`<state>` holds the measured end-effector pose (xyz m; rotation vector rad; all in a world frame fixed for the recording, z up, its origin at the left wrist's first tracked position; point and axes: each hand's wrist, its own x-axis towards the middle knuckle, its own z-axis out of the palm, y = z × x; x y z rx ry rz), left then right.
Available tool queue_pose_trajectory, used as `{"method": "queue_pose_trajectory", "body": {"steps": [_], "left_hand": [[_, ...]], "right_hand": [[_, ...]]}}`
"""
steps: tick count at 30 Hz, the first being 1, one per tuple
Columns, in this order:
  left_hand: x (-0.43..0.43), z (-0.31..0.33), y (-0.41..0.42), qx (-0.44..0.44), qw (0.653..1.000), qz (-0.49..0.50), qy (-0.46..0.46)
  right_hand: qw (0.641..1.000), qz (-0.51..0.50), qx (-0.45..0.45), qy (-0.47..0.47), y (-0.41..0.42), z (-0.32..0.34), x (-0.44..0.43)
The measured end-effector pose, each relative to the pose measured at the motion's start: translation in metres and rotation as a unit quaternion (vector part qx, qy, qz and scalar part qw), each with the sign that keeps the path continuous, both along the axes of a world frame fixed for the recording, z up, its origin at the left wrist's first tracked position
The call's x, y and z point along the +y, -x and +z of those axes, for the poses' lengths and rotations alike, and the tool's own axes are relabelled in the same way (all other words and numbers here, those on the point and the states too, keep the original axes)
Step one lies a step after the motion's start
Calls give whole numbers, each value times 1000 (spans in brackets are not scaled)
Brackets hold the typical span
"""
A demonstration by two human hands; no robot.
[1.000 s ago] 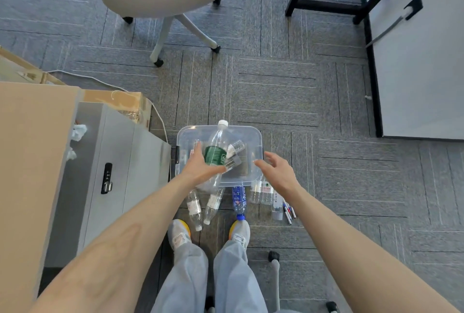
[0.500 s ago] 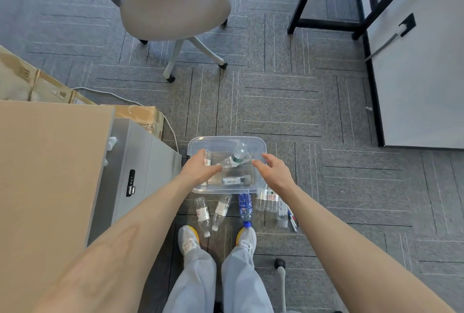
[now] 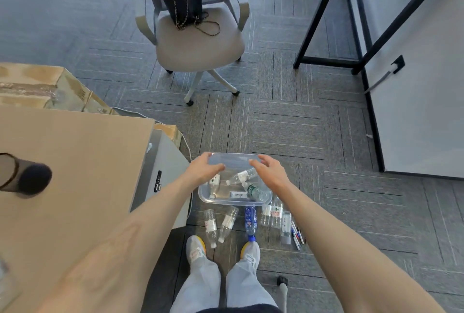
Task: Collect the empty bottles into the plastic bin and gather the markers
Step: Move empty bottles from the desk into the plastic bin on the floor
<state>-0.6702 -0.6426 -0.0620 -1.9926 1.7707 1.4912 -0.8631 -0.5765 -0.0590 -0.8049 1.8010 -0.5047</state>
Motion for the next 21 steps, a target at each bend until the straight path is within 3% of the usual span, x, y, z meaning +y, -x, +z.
{"method": "queue_pose_trajectory", "body": {"steps": [11, 21], "left_hand": [[79, 99, -99, -10, 982, 171, 75], [172, 138, -255, 2, 917, 378, 126]], "right_hand": [[982, 172, -26, 74, -87, 70, -1], [926, 351, -63, 127, -252, 111, 14]]}}
